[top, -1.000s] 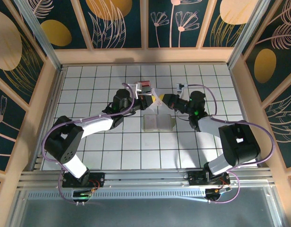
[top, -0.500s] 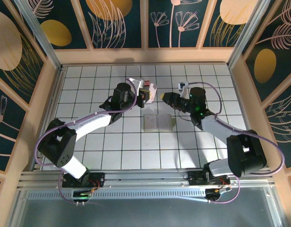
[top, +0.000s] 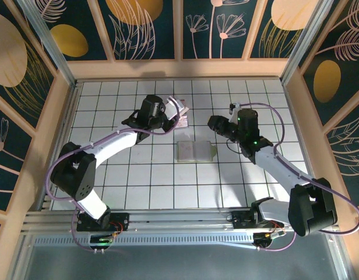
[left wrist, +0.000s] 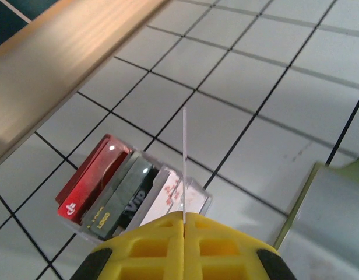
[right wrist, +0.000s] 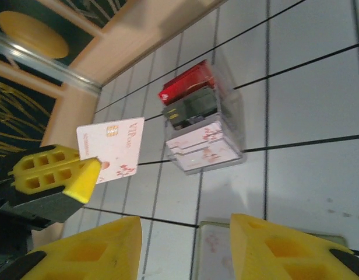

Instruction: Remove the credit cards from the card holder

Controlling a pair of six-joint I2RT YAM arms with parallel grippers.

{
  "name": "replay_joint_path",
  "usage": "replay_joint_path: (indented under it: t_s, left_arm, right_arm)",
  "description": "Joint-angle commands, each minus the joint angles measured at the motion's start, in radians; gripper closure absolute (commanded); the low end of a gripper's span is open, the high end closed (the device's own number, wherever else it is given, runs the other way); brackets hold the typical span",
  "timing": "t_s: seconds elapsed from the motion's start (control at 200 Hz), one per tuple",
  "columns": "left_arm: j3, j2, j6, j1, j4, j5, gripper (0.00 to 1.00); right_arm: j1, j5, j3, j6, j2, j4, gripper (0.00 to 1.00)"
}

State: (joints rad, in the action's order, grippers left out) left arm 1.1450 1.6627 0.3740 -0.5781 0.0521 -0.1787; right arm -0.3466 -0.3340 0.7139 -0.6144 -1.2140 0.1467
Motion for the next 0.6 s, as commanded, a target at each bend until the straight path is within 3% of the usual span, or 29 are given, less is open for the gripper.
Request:
replay_joint_path:
  t_s: [0.0, 0.255, 0.596]
  left_arm:
    - [0.031, 0.024, 0.198, 0.034, -0.056, -0.064, 1.00]
    - [0.061, 0.096, 0.411, 0.055, -0.116, -0.110, 1.00]
    - [0.261, 0.234, 0.536, 0.090, -0.304, -0.178, 1.00]
  right_arm:
    - [-0.003, 0.097, 0.027, 0.030, 0.049, -0.064, 0.55]
    - [-0.004, 0.157, 0.022, 0.031, 0.093, -0.099, 0.50]
    - [-0.004, 0.200, 0.017, 0.024, 0.133, -0.136, 0.41]
